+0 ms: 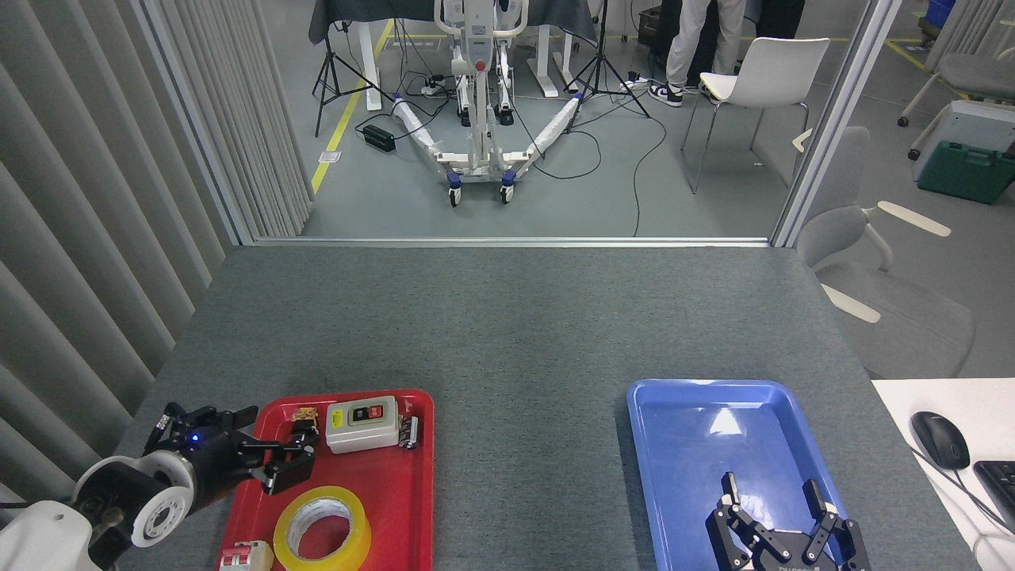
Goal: Place and move tape with both arms
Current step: 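Move the left gripper over the yellow tape roll in the red tray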
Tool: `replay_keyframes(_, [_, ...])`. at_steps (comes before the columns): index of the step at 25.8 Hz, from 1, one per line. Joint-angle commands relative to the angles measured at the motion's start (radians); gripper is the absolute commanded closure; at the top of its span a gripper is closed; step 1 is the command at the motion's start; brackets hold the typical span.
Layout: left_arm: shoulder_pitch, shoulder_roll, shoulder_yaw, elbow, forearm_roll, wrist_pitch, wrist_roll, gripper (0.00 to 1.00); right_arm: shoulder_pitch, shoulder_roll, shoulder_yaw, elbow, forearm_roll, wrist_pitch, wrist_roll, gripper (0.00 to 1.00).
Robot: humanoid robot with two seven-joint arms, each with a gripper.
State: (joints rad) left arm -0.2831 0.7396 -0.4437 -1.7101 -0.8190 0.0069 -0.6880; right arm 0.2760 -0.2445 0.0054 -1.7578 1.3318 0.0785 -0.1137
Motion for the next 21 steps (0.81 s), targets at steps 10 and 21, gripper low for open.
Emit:
replay_keyframes(10, [-0.123,0.11,-0.109,-0.006,0.0,-0.059,-0.108,0.0,-0.011,-0.01,-0.007,0.012,-0.009,0.073,-0.004,0.0])
replay_keyframes(21, [-0.211,0.173,-0.188,0.0,0.0,-0.28,-0.222,0.0,0.002,-0.015,-0.009,0.011,-0.009,0.075,-0.001,0.0])
